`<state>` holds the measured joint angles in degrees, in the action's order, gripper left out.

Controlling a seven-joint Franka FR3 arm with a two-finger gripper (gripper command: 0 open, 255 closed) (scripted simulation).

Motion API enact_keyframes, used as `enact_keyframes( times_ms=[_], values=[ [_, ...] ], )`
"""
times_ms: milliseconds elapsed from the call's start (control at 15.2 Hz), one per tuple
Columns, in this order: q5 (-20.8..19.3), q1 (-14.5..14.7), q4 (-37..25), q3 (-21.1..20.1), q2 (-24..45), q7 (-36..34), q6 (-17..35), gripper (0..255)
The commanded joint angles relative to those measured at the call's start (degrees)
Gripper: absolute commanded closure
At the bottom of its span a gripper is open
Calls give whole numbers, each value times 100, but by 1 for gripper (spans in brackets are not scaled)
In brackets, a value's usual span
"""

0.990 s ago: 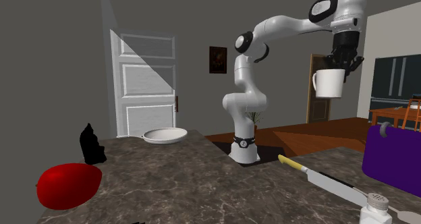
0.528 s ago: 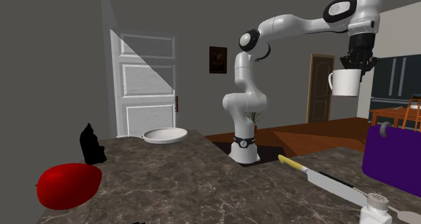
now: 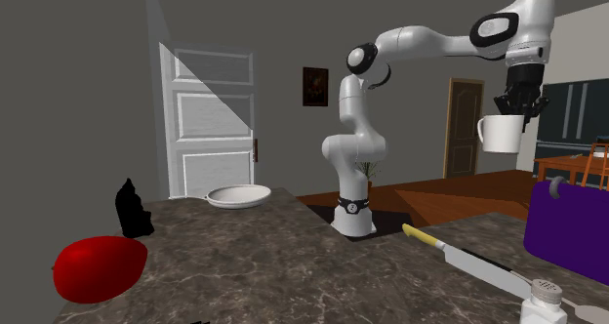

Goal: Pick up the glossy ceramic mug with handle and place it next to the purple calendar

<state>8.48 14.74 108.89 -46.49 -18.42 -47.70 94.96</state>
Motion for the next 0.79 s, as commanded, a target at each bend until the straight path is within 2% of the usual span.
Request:
enact_keyframes(
  times_ms=[0,726],
  values=[
    [19,13,160,-10,-21,5,147,255],
    [73,54,992,-140,-16,-24,988,255]
  ],
)
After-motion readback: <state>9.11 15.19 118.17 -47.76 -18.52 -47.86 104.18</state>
